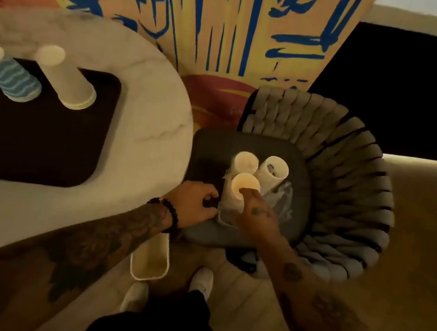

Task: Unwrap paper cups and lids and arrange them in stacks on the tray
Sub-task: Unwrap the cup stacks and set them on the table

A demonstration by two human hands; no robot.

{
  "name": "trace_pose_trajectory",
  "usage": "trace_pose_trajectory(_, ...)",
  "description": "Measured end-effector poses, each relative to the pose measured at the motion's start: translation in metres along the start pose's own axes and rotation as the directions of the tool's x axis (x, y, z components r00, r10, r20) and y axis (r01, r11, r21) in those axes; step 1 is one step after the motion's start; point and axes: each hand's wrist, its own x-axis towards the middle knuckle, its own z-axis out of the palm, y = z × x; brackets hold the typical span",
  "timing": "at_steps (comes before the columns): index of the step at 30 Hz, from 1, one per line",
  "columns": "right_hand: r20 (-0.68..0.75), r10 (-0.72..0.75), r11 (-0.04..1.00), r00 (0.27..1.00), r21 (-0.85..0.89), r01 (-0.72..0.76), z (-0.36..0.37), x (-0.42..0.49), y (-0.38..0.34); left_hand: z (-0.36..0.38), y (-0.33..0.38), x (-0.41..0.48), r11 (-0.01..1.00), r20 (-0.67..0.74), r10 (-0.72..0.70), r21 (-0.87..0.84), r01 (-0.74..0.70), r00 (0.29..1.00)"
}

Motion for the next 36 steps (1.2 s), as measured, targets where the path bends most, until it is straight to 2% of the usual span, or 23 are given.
trace_pose_trajectory(6,0.042,-0.036,0.994,0.998,-0.105,0.040,0.012,0.031,0.008,0.000,0.005,0.028,0.998,-0.028,-0.057,-0.017,0.057,0.998)
trace_pose_trajectory(11,0.054,-0.081,0.934,0.995,-0.345,0.094,0.007,0.037,0.010,-0.002,0.008,0.041,0.996,-0.056,-0.086,-0.041,0.084,0.995)
trace_pose_trajectory(14,0.061,-0.147,0.894,0.987,-0.419,0.159,0.004,0.036,0.014,-0.002,0.008,0.043,0.995,-0.039,-0.098,-0.034,0.096,0.994)
trace_pose_trajectory(19,0.015,-0.175,0.923,0.984,-0.345,0.169,-0.021,0.033,0.011,-0.014,0.011,0.044,0.994,-0.064,-0.104,-0.039,0.102,0.992)
trace_pose_trajectory(24,-0.059,-0.197,0.916,0.979,-0.367,0.162,-0.057,0.024,-0.004,-0.025,0.017,0.039,0.992,-0.085,-0.111,-0.070,0.105,0.990)
trace_pose_trajectory(29,-0.183,-0.224,0.940,0.957,-0.299,0.163,-0.106,0.016,-0.027,-0.035,0.025,0.035,0.991,-0.103,-0.092,-0.108,0.081,0.990)
trace_pose_trajectory(33,-0.276,-0.280,0.950,0.920,-0.217,0.224,-0.149,0.007,-0.056,-0.045,0.032,0.028,0.981,-0.165,-0.054,-0.193,0.022,0.985)
trace_pose_trajectory(36,-0.330,-0.336,0.941,0.882,-0.157,0.300,-0.184,-0.005,-0.087,-0.062,0.034,0.013,0.943,-0.270,0.006,-0.318,-0.094,0.963)
